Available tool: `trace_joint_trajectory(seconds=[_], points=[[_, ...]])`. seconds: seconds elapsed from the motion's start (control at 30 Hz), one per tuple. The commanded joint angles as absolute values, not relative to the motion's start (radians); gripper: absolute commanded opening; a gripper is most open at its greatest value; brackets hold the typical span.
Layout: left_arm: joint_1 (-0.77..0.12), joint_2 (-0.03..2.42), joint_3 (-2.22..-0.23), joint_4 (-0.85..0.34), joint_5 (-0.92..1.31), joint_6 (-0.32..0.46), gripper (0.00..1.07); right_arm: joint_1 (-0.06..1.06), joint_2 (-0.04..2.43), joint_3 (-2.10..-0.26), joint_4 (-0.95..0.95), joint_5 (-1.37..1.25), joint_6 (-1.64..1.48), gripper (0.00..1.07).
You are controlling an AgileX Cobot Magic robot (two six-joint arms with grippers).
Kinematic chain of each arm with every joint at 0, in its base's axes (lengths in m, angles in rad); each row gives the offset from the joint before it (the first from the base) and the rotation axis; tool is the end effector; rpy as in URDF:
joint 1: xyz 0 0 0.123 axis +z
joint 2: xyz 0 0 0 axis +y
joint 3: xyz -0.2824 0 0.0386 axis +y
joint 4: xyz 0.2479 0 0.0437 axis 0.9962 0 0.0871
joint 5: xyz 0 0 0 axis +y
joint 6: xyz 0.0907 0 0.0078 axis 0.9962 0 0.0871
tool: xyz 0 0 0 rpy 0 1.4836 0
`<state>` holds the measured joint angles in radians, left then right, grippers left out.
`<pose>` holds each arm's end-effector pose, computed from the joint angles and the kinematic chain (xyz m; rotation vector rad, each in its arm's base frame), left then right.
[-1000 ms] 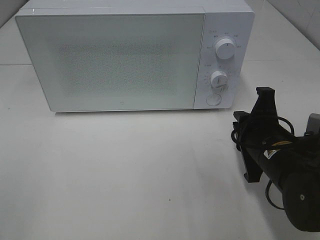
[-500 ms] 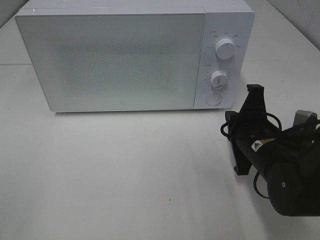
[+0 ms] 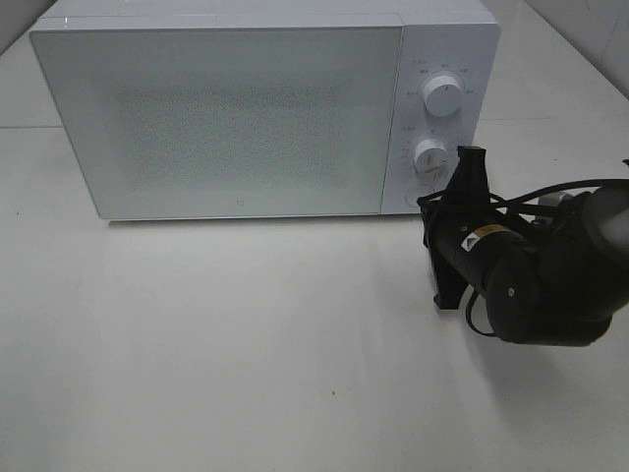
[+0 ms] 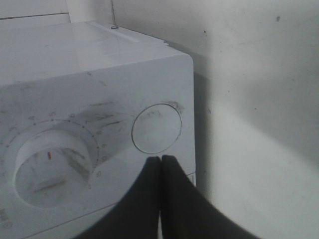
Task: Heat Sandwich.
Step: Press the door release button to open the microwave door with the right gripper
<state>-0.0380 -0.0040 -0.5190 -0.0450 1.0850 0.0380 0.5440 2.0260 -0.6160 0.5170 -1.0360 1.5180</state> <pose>-0.0089 -0.0033 0.2805 0.0810 2.0436 -0.0538 0.2930 0.1320 0.0936 1.4568 1.4641 1.1384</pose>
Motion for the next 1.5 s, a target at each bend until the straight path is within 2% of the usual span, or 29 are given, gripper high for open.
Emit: trace_joint_trajectory(seconds=[0.03,0.47,0.9,1.17,1.5], points=[[-0.033,-0.017,-0.517,-0.047,1.072,0.036,0.98,0.524,2.050,-0.665,0.487,-0.998,1.511,0.00],[-0.033,-0.017,-0.517,-0.047,1.072,0.036,0.98,0.465,2.141,-0.795,0.486,-0.969,1.478,0.00],[-0.033,-0.017,-0.517,-0.047,1.072,0.035,0.98,0.465,2.154,-0.849,0.495,-1.148,1.474,0.00],[-0.033,-0.017,-0.517,-0.047,1.072,0.036,0.98,0.453,2.155,-0.971,0.494,-1.116,1.418,0.00],[-0.033,-0.017,-0.517,-0.047,1.072,0.036,0.98,0.457,2.155,-0.984,0.491,-1.079,1.403,0.00]])
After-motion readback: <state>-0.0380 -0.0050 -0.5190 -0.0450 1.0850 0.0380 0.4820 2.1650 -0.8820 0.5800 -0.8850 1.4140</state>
